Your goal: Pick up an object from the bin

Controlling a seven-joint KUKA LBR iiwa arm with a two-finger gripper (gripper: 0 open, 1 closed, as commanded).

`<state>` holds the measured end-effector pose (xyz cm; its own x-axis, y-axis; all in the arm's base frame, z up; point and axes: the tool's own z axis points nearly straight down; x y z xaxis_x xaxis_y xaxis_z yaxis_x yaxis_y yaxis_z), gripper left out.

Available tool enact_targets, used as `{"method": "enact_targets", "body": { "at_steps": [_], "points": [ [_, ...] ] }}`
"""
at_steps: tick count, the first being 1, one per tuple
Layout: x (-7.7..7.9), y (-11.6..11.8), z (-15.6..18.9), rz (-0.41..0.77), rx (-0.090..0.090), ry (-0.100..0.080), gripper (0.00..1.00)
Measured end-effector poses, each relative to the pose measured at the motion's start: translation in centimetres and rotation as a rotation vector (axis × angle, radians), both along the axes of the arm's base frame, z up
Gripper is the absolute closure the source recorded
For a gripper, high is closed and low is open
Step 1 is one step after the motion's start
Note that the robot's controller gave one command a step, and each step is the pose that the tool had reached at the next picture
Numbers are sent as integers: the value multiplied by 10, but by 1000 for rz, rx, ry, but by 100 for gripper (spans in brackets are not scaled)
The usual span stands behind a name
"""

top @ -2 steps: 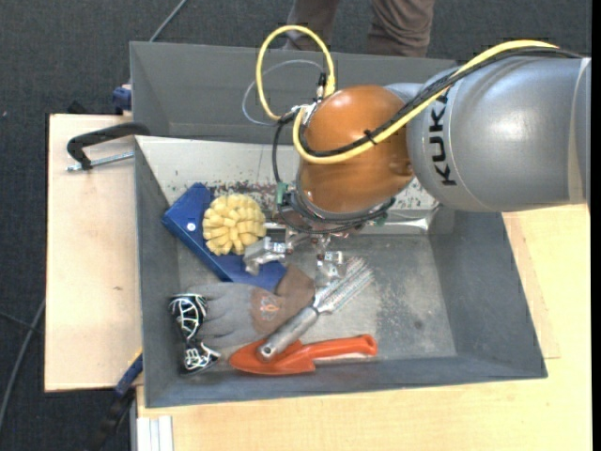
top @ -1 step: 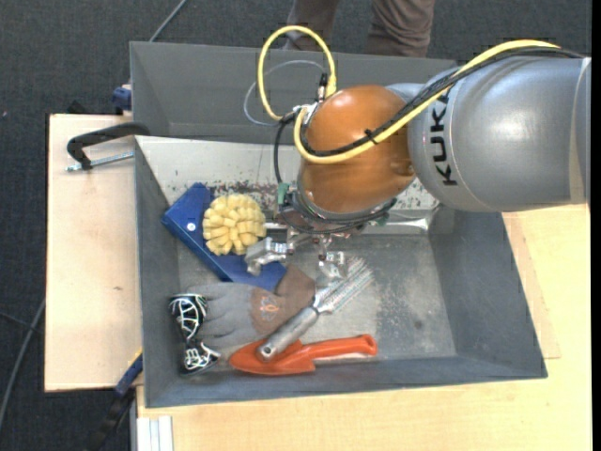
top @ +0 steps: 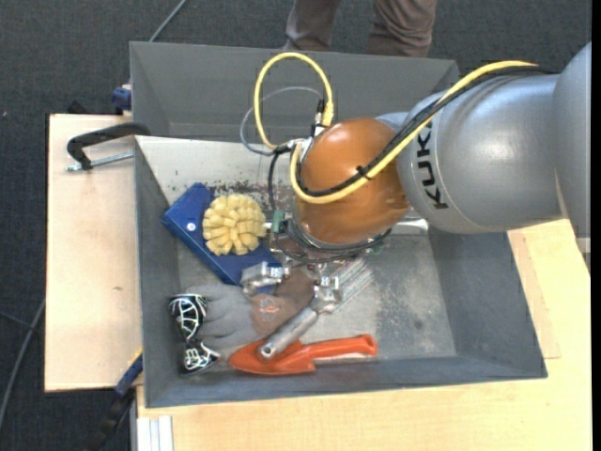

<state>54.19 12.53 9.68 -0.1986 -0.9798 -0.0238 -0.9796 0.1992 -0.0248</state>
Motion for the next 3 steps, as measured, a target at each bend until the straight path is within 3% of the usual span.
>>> {"method": "enact_targets", "body": {
  "at_steps": [1, 2, 3],
  "points": [
    [-43, 4, -21, -53, 3, -3, 0],
    [-27, -32, 86, -71, 6, -3, 100],
    [-27, -32, 86, -71, 6, -3, 100]
  ]
}}
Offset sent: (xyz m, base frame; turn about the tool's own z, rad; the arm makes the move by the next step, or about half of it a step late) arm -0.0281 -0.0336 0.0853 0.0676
